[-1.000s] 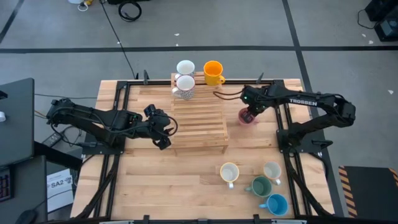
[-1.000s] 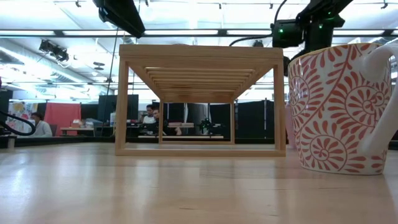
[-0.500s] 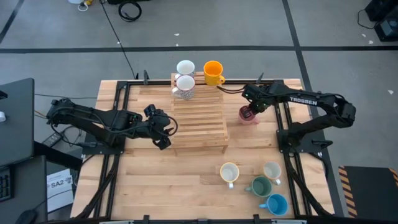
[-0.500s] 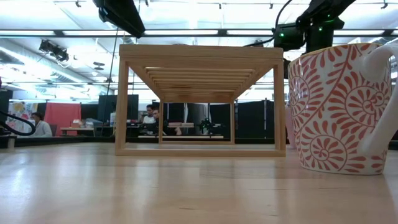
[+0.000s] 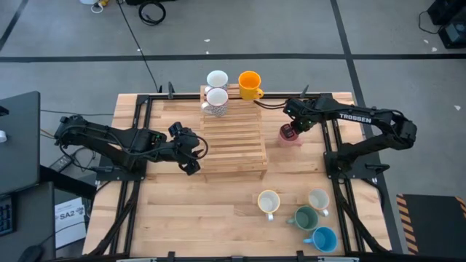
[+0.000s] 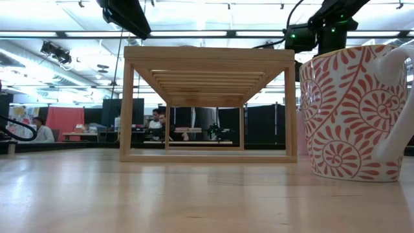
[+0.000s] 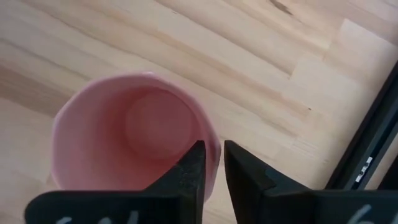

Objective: Place coffee mugs
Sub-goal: Put the pink cup on the shelf aligned with the other yellow cup

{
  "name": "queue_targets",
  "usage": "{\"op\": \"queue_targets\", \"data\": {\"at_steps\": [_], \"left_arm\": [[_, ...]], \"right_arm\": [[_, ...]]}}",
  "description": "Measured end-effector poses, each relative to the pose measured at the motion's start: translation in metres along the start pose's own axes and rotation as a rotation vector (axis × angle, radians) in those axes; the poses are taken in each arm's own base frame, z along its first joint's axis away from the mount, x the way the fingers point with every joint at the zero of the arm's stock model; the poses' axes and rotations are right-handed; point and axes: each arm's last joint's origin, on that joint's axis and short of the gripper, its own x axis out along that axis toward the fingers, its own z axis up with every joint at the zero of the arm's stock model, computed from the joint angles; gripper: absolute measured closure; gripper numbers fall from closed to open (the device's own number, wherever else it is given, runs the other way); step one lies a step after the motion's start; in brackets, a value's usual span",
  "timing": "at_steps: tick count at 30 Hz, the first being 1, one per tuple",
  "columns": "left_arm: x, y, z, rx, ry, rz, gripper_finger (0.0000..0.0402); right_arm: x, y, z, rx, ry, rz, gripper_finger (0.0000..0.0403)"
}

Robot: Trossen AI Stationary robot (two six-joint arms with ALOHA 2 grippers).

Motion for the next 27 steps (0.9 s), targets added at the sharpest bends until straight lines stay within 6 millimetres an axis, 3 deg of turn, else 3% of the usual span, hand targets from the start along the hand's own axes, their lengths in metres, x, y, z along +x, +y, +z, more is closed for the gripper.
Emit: {"op": "queue_targets", "data": {"at_steps": [15, 27], "left_arm": [[0.0, 0.0001, 0.0, 0.0, 0.0, 0.0, 0.0216], [0.0, 0.0, 0.0, 0.0, 0.0, 0.0, 0.0216]], "right_arm": [[0.0, 0.0002, -0.0003, -0.026, 0.008, 0.009, 0.0228], [-0.0015, -0.0008, -0.0023, -0.106, 0.026, 0.02, 0.0218]]}}
